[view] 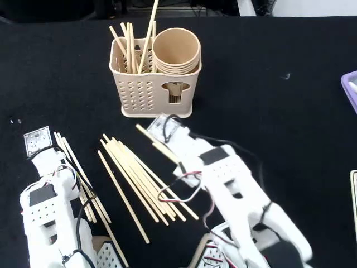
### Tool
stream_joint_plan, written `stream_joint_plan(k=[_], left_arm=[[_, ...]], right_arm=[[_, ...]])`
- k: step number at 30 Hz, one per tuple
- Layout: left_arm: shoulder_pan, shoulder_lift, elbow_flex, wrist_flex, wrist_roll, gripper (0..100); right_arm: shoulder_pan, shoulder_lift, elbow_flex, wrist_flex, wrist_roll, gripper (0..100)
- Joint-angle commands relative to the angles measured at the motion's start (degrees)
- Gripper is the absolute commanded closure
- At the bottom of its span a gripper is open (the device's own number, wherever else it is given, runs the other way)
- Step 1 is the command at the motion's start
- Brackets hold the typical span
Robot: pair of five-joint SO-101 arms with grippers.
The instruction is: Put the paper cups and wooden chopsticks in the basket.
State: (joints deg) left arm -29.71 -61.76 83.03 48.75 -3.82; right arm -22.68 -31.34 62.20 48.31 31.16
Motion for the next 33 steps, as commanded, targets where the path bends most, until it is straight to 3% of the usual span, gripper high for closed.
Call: stream_joint_plan(k=[1, 5, 12, 16, 20, 33], left_arm=[[0.7, -1.0, -0.3, -1.0, 0.5, 89], [0.7, -1.0, -0.3, -1.0, 0.5, 89], [0.7, -1.0, -0.1, -1.0, 0.5, 89], [0.7, -1.0, -0.1, -1.0, 0.5, 89], [0.8, -1.0, -0.1, -1.0, 0.5, 89], [0.8, -1.0, -0.1, -0.6, 0.5, 89]], right_arm=[[1.1, -8.9, 0.9, 0.5, -0.2, 98.8], [-0.9, -17.5, -2.4, 1.1, -6.2, 98.8], [-8.6, -28.7, -22.6, 7.4, -7.5, 98.8], [-13.0, -29.6, -36.0, 4.5, -16.7, 98.8], [-13.2, -25.1, -40.6, -9.4, -23.9, 98.8], [-12.2, 1.1, -40.6, -53.0, -24.4, 98.8]])
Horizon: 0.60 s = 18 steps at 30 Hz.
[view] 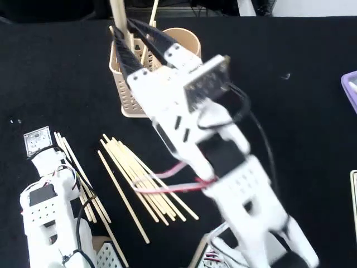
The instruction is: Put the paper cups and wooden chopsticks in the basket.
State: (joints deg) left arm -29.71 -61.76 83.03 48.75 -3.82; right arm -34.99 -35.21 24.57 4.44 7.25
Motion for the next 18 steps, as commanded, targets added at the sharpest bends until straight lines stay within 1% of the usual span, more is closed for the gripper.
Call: stream_joint_plan(k=[1, 4, 6, 18], left_arm=[[0.8, -1.0, -0.1, -0.6, 0.5, 89], [0.8, -1.0, -0.1, -0.5, 0.5, 89], [0.8, -1.0, -0.1, -0.5, 0.5, 89], [0.8, -1.0, 0.0, -0.5, 0.5, 89]], right_arm=[[0.9, 7.1, -2.9, -11.6, -0.5, 98.8], [3.8, 12.6, -3.0, -17.0, -0.8, 98.8], [4.8, 15.6, -3.0, -18.6, -0.9, 98.8], [5.2, 26.2, -2.5, -19.1, -0.5, 98.7]])
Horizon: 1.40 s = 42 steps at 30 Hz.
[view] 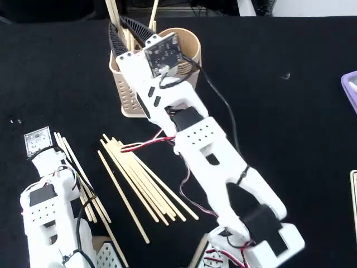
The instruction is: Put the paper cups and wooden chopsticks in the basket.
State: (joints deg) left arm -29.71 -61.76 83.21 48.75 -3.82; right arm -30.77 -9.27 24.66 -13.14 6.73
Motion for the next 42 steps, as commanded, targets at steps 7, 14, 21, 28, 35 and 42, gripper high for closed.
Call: stream_joint_plan(k=[7, 14, 21, 28, 35, 42], left_arm=[[0.8, -1.0, -0.2, -0.7, 0.5, 89], [0.9, -1.0, -0.2, -0.7, 0.5, 89], [0.9, -1.0, -0.2, -0.9, 0.5, 89], [0.9, -1.0, -0.2, -0.9, 0.5, 89], [0.9, -1.0, -0.2, -1.0, 0.5, 89], [0.9, -1.0, -0.2, -1.0, 0.5, 89]], right_arm=[[1.0, -0.5, 2.5, -1.2, -0.4, 91.0], [0.9, -7.2, 1.8, 7.2, -0.4, 84.6], [-2.0, -25.6, 3.4, 26.7, -0.3, 89.4], [-10.7, -42.5, 19.1, 60.2, 0.0, 91.0], [-15.2, -40.1, 41.0, 53.2, -0.1, 76.5], [-15.3, -21.2, 39.5, 43.2, 0.0, 81.7]])
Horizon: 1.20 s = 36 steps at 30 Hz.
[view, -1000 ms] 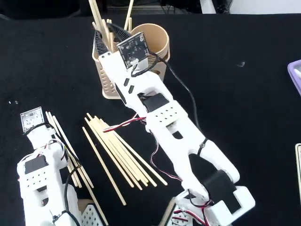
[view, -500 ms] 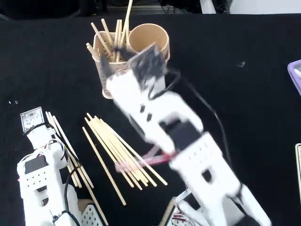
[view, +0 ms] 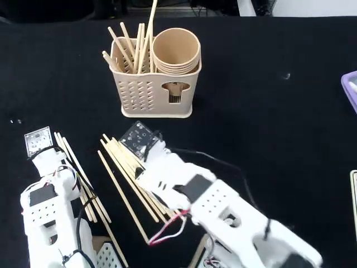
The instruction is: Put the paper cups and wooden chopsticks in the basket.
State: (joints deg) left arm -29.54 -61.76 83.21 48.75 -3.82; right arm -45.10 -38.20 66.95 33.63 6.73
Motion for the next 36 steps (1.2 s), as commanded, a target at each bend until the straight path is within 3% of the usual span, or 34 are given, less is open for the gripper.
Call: stream_joint_plan(k=[1, 8, 14, 17, 22, 29, 36], left_arm=[[0.7, -1.0, -0.2, -1.0, 0.5, 89], [0.7, -1.0, -0.2, -1.0, 0.5, 89], [0.7, -1.0, -0.2, -1.0, 0.5, 89], [0.7, -1.0, -0.2, -1.0, 0.5, 89], [0.7, -1.0, -0.2, -1.0, 0.5, 89], [0.7, -1.0, -0.2, -1.0, 0.5, 89], [0.7, -1.0, -0.2, -1.0, 0.5, 89]], right_arm=[[-1.0, 10.9, -4.5, -3.6, 0.0, 81.8], [-0.7, 28.9, -15.5, -3.0, 1.8, 82.0], [0.1, 36.5, -25.0, 8.6, 8.4, 82.2], [2.9, 37.5, -28.4, 14.2, 12.4, 83.5], [8.5, 37.5, -29.5, 16.3, 19.1, 99.2], [14.4, 37.5, -29.5, 16.4, 21.0, 98.8], [14.2, 36.6, -30.1, 16.4, 20.9, 98.8]])
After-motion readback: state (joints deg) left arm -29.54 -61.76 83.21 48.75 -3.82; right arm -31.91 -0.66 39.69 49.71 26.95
